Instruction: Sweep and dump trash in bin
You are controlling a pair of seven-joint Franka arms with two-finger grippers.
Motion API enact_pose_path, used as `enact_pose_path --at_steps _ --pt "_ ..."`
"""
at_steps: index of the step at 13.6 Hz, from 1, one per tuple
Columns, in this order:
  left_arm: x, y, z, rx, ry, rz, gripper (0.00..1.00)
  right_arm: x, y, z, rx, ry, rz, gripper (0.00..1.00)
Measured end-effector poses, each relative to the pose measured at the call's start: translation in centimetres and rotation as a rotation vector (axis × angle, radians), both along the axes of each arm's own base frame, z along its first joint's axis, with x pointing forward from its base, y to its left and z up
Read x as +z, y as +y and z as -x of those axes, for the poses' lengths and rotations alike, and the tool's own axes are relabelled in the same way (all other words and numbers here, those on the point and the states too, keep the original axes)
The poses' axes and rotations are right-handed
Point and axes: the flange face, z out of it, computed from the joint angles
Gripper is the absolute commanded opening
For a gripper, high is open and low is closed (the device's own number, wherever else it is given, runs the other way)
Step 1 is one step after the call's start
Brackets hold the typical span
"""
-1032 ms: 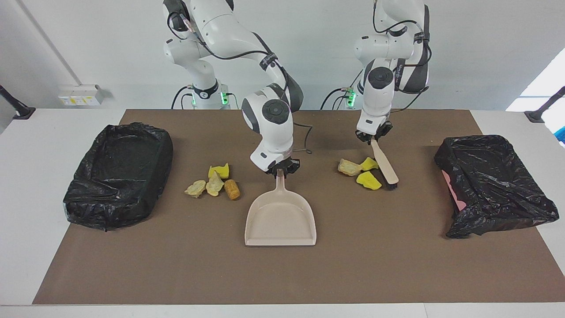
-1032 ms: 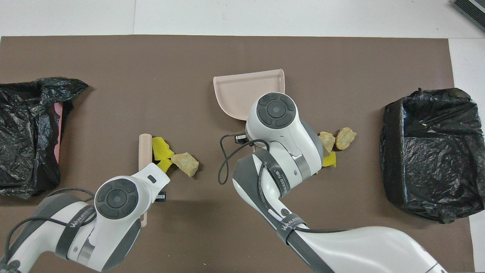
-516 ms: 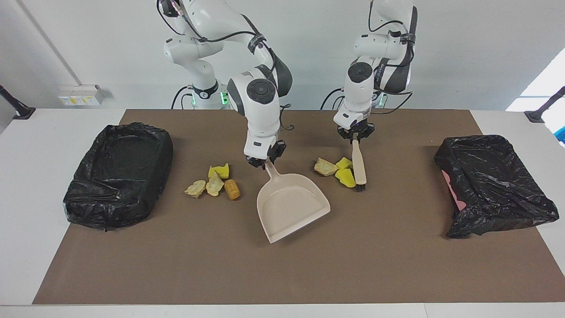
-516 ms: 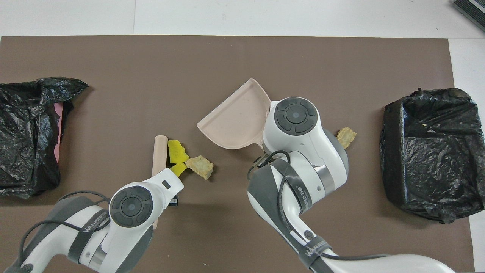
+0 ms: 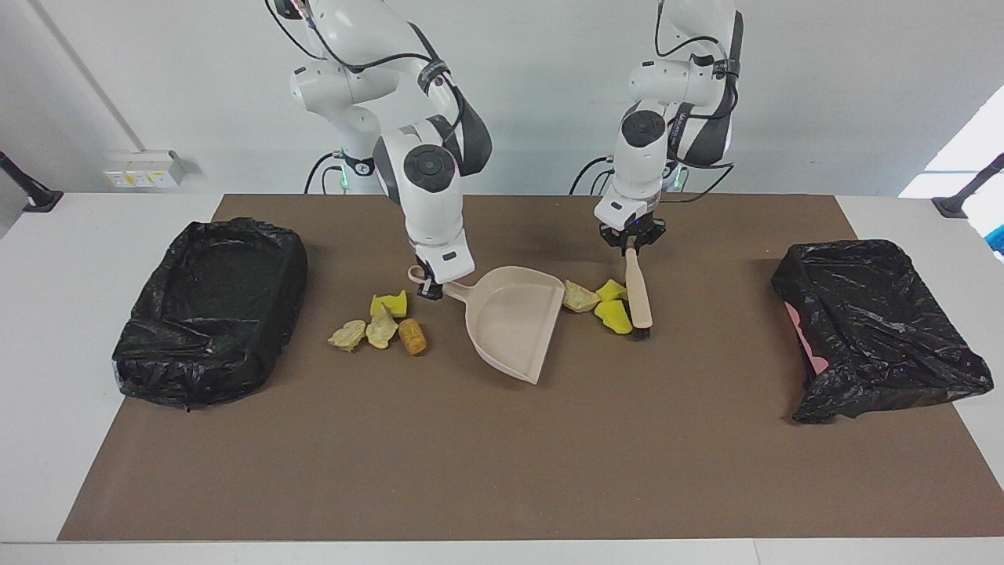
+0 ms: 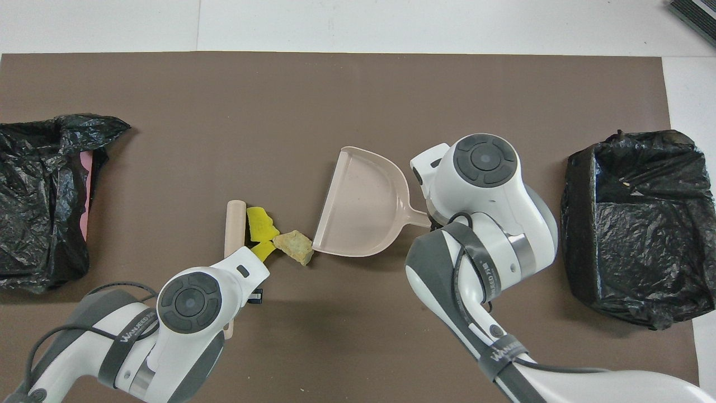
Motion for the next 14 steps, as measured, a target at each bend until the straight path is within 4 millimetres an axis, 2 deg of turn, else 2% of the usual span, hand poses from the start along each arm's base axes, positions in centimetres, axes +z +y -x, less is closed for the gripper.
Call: enact_pose_path --at_steps 2,5,8,11,14 --pt "0.0 0.0 0.0 0.024 -0.003 0.000 0.00 -0.2 0.3 1.1 0.050 -0.009 -0.004 0.00" --pt "0.0 -0.3 0.1 0.051 -0.005 0.004 0.00 -1.1 3.1 4.3 0.175 -0.018 0.089 0.00" --pt "0.0 -0.8 0.4 0.045 -0.004 0.007 0.00 -2.3 5.4 6.9 0.176 -0.010 0.126 0.00" --pt "-0.4 -2.4 1.4 0.007 0.007 0.007 0.00 -3.5 8.0 9.1 0.115 -0.013 0.152 0.00" --pt "-0.7 -5.1 3.1 -0.033 0.017 0.031 0.00 -3.7 8.1 9.1 0.101 -0.015 0.154 0.00"
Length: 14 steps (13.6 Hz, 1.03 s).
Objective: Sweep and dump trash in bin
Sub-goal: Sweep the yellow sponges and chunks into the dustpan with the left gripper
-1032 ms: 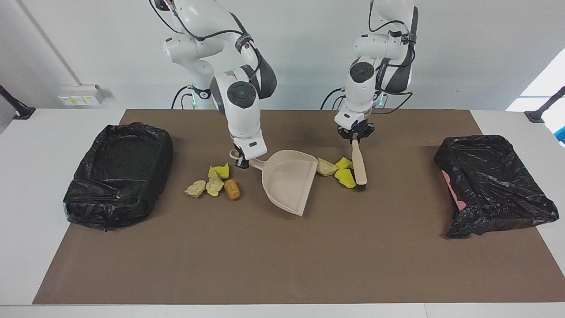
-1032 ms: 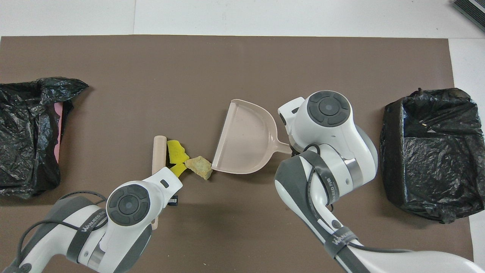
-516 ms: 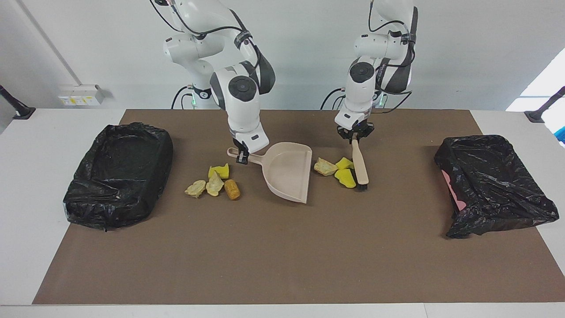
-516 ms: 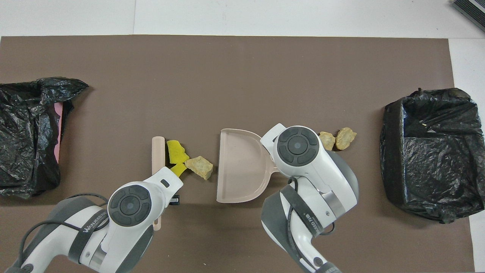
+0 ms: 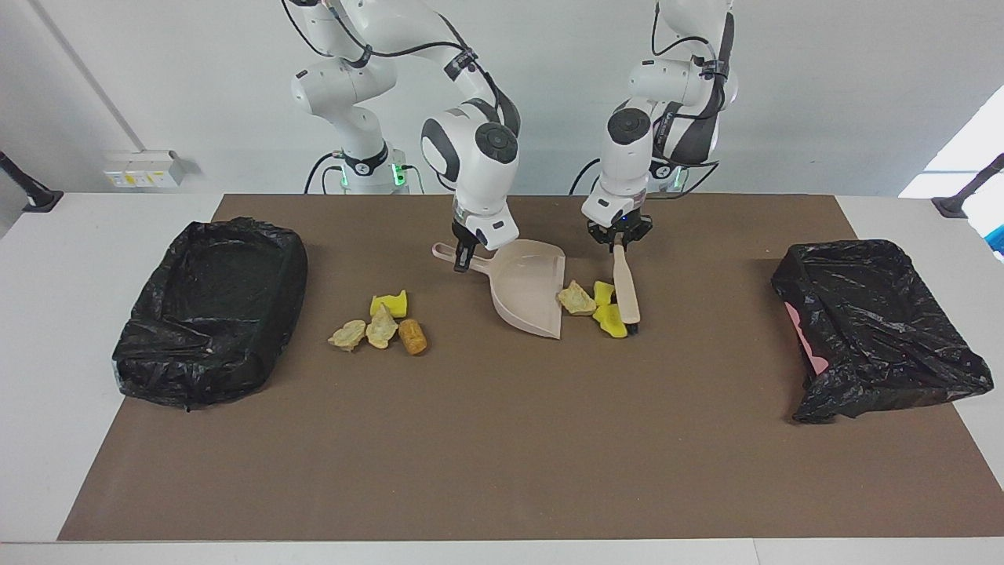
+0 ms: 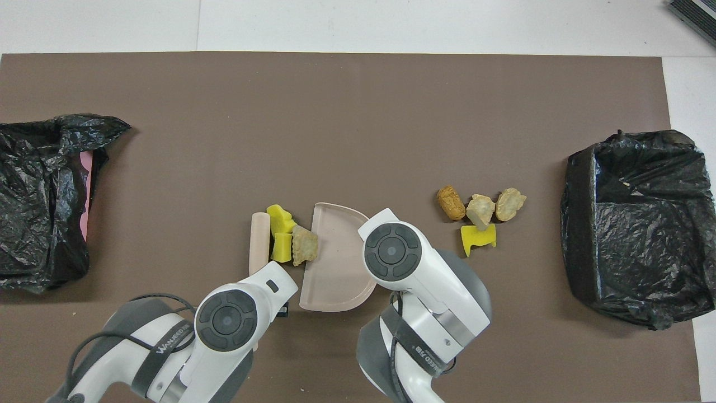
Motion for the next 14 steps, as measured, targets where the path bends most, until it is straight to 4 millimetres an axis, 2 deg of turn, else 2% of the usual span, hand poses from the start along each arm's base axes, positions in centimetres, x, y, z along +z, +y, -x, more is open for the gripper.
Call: enact_pose_path --at_steps 4,7,9,11,13,14 --pt "1.0 -5.3 2.8 -0.082 -0.048 0.107 0.00 -0.2 -0.3 -0.2 -0.006 0.000 0.000 0.00" --pt "1.4 -6.4 3.1 -0.098 -0.064 0.133 0.00 -0.2 -0.3 -0.2 -0.007 0.000 0.000 0.00" --pt "1.5 -5.8 2.2 -0.067 -0.064 0.137 0.00 -0.2 -0.3 -0.3 -0.010 0.000 0.000 0.00" --pt "2.0 -3.7 -0.6 0.010 -0.075 0.146 0.00 -0.1 -0.7 -0.6 -0.032 -0.005 0.000 0.00" --pt "3.0 -0.9 -3.8 0.099 -0.081 0.147 0.00 0.4 -1.7 -1.5 -0.058 -0.014 -0.005 0.00" --pt "3.5 0.3 -4.8 0.130 -0.068 0.137 0.00 0.9 -2.6 -2.0 -0.077 -0.023 -0.010 0.00"
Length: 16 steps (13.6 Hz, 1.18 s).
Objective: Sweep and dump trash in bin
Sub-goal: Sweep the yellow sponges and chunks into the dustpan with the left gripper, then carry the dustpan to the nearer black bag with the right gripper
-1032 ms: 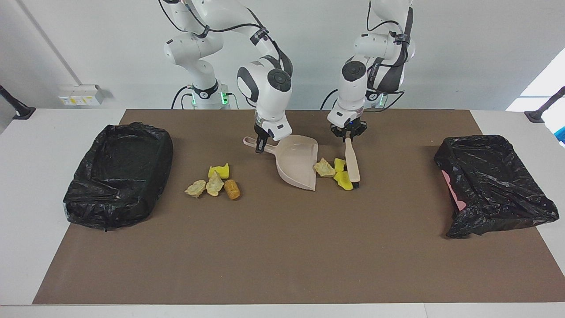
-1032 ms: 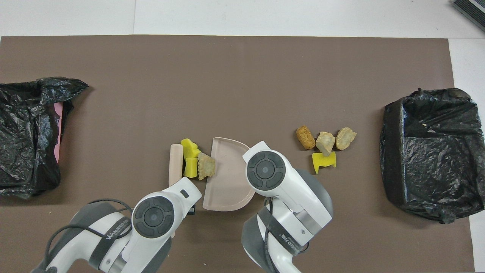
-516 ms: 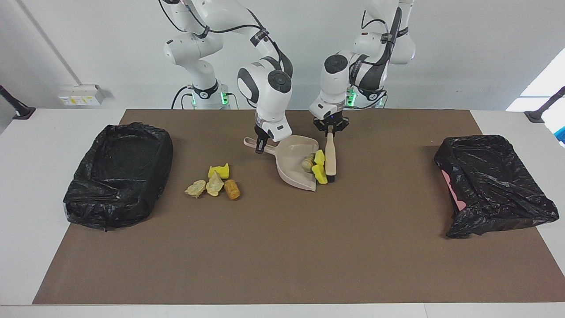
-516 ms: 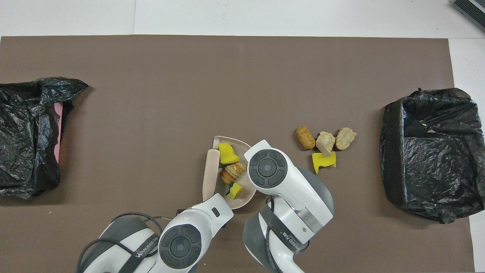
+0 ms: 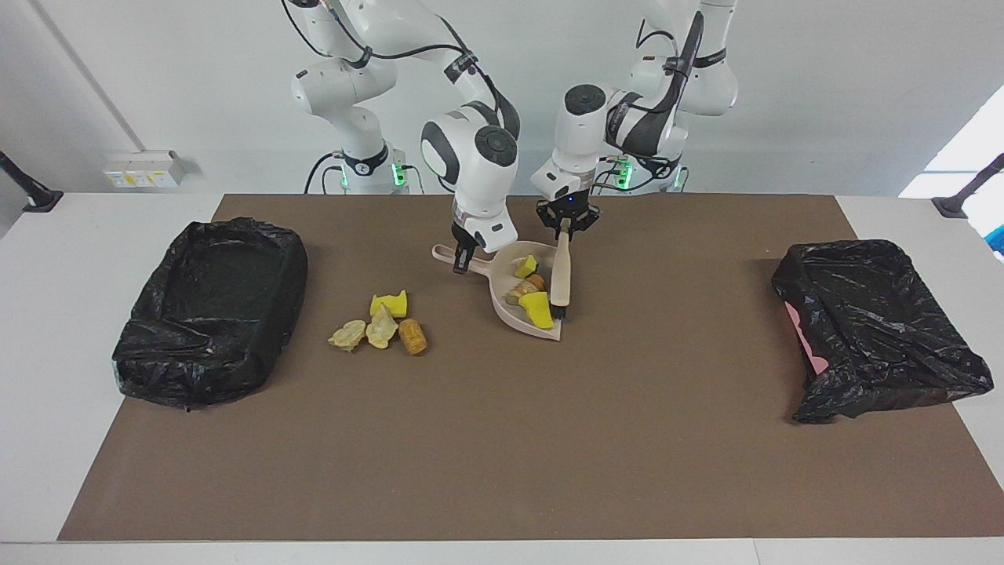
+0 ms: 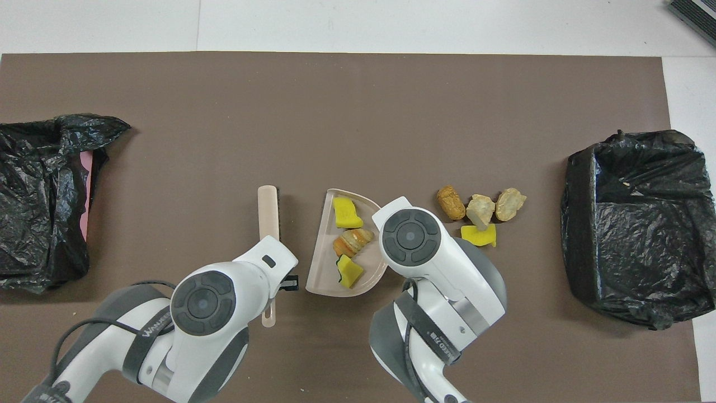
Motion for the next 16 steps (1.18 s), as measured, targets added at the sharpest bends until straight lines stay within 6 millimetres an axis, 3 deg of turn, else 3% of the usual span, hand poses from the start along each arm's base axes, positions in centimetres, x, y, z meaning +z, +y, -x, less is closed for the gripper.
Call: enact_pose_path --at_steps 3,5,8,11,13,16 --pt "1.5 0.8 -0.5 0.062 0.048 -0.030 0.00 4.5 -5.0 -2.1 -0.100 -0.050 -0.020 0.00" --pt "2.0 -1.3 1.2 0.127 0.055 -0.015 0.00 9.1 -9.3 -2.8 -0.181 -0.105 -0.040 0.00" --pt "2.2 -6.2 5.5 0.101 0.084 0.033 0.00 15.0 -16.7 -2.7 -0.300 -0.164 -0.045 0.00" --pt "1.0 -9.5 9.8 0.064 0.078 0.053 0.00 18.6 -29.1 -3.1 -0.320 -0.164 -0.033 0.00" --pt "-0.3 -11.4 13.1 0.082 0.062 0.064 0.00 18.9 -38.0 -2.5 -0.326 -0.149 -0.016 0.00" --pt "-2.5 -12.4 17.0 0.060 0.055 0.063 0.00 19.1 -49.4 -0.3 -0.267 -0.152 0.094 0.00"
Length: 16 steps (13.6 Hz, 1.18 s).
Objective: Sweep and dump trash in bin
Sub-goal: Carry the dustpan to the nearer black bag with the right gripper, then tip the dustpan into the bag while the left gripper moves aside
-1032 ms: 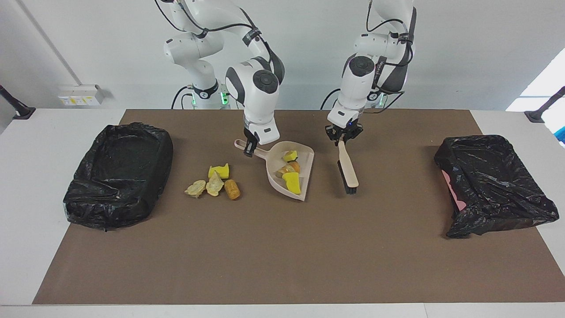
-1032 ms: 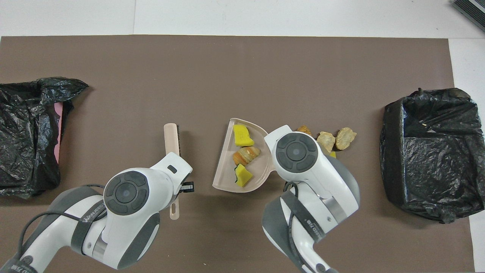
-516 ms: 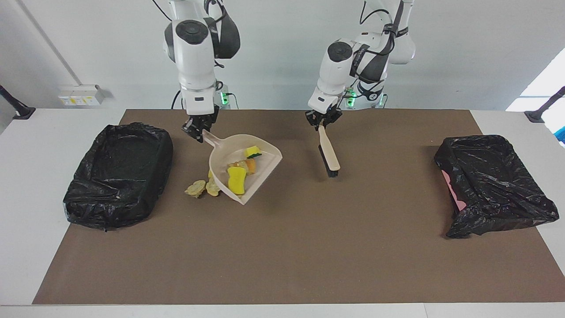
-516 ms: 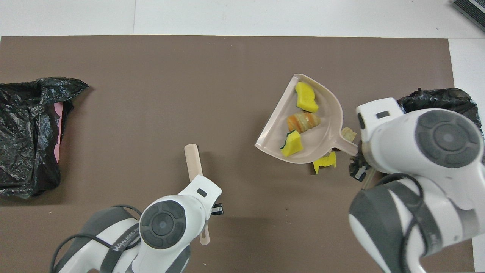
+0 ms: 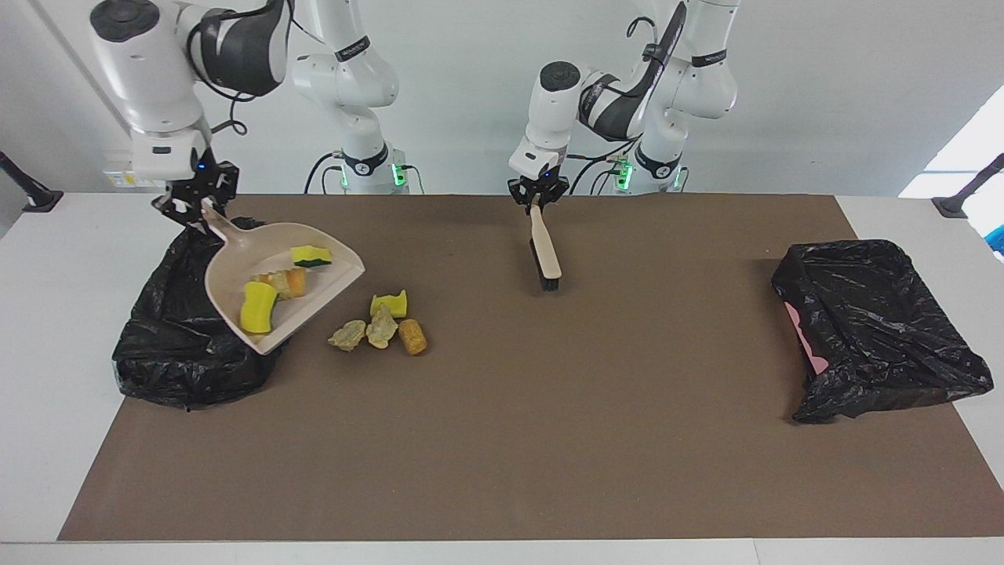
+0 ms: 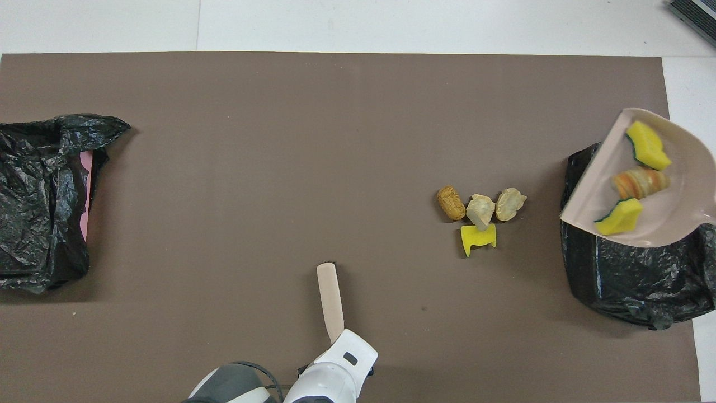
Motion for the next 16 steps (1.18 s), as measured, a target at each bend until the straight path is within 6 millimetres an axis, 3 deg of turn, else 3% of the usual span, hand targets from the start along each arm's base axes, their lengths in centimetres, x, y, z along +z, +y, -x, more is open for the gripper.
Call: enact_pose_path --at_steps 1,2,3,6,8,12,16 --pt "-0.7 0.0 0.8 -0.014 0.002 -0.006 0.00 -0.1 -2.8 0.6 0.054 0.030 0.074 0.00" --pt "-1.1 0.1 1.3 -0.021 0.001 -0.008 0.29 -0.2 -4.2 0.9 0.099 0.073 0.147 0.00" --pt "-1.3 0.3 1.4 -0.021 0.001 -0.010 0.99 -0.1 -4.6 0.8 0.148 0.112 0.216 0.00" --pt "-1.2 0.8 0.3 0.005 0.001 -0.005 1.00 -0.9 -3.3 -0.2 0.280 0.190 0.346 0.00" --pt "-0.3 1.6 -2.1 0.060 -0.009 0.013 1.00 -2.0 -2.6 -0.7 0.340 0.207 0.397 0.00" --pt "4.9 4.4 -10.3 0.167 -0.041 0.038 1.00 -2.2 -0.7 -1.6 0.414 0.234 0.469 0.00" --pt "10.7 10.9 -18.3 0.047 -0.056 0.030 1.00 -2.1 1.0 -2.2 0.475 0.260 0.546 0.00"
